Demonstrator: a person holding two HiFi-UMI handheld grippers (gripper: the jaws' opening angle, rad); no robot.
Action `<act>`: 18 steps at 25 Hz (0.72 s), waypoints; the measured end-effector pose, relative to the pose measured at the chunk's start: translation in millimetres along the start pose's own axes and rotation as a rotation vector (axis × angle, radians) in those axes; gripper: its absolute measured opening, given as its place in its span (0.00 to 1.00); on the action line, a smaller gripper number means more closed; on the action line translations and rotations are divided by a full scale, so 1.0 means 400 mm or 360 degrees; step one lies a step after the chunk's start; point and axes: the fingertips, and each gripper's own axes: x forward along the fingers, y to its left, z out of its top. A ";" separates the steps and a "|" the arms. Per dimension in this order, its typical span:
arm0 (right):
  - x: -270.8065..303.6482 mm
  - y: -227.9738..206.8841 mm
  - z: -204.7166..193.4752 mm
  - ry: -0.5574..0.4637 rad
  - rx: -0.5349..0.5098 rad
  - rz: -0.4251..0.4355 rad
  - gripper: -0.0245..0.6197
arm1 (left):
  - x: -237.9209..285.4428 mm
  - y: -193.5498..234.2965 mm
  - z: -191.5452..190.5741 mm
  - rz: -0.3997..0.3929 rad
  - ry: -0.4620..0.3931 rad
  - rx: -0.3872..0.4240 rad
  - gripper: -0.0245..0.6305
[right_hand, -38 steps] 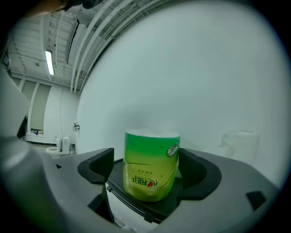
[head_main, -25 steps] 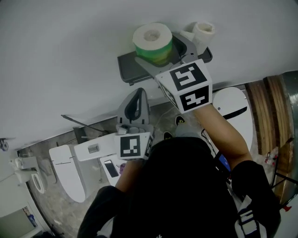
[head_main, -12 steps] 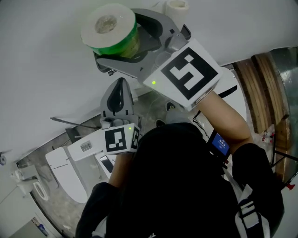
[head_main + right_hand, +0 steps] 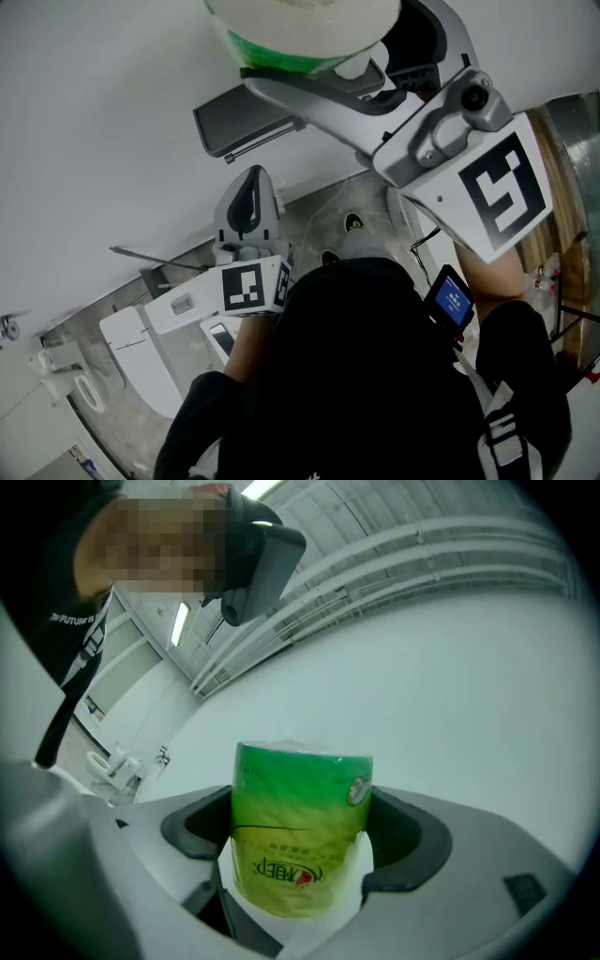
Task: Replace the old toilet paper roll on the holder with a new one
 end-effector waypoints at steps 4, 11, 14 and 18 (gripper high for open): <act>-0.064 -0.094 -0.011 0.0049 -0.0140 -0.0172 0.68 | 0.012 -0.009 0.005 -0.0015 -0.0010 0.0009 0.07; -0.240 -0.261 -0.099 0.0320 -0.0441 -0.0475 0.68 | 0.016 -0.002 0.003 -0.0007 -0.0004 0.0015 0.07; -0.304 -0.307 -0.148 0.0447 -0.0541 -0.0588 0.68 | 0.018 -0.003 -0.001 -0.0011 0.0000 0.0011 0.07; -0.342 -0.322 -0.244 0.0590 -0.0801 -0.0593 0.68 | 0.028 -0.002 -0.004 -0.0011 -0.0012 0.0004 0.07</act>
